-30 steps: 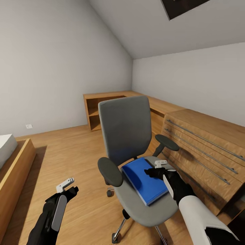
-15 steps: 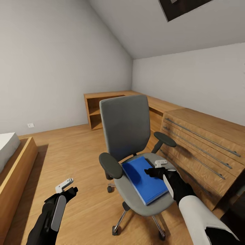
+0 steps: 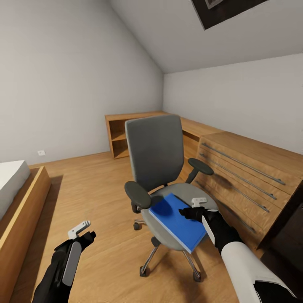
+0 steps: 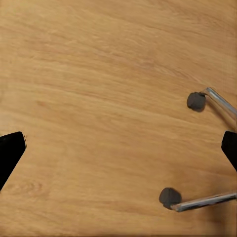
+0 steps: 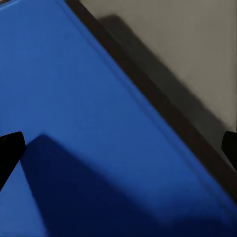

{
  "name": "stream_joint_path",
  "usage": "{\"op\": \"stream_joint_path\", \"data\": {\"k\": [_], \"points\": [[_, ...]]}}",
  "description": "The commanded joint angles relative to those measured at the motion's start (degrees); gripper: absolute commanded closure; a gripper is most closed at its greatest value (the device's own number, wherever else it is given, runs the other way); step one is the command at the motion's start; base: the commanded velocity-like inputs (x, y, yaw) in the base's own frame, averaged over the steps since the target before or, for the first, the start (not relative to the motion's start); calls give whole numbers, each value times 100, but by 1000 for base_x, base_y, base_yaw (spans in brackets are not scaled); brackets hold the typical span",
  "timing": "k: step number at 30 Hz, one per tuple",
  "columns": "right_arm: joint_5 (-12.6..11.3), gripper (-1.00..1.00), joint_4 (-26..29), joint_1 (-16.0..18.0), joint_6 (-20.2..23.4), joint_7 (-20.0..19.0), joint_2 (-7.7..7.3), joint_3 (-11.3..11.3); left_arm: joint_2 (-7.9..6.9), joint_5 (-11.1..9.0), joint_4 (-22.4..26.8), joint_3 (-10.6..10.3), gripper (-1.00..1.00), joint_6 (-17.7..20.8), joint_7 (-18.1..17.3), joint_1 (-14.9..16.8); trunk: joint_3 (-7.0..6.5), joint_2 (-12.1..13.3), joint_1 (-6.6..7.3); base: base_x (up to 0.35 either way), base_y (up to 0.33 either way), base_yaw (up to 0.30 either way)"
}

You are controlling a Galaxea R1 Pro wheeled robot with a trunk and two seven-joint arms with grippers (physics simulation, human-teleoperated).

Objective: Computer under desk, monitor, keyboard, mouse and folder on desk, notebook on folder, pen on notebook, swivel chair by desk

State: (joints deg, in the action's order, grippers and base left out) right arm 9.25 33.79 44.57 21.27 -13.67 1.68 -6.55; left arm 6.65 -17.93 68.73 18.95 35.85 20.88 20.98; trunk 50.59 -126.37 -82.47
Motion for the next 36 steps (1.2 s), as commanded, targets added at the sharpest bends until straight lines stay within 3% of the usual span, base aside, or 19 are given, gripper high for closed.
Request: {"op": "stream_joint_path", "data": {"k": [1,36], "points": [[95,-100,-118,-1,26,-48,7,-39,3,-61,9,8,-100,18,42,5,7,-2,2,-188,0,0],[95,-100,-118,-1,18,-48,7,-36,3,-70,1,12,-100,18,39,10,7,-2,2,-97,0,0]]}}
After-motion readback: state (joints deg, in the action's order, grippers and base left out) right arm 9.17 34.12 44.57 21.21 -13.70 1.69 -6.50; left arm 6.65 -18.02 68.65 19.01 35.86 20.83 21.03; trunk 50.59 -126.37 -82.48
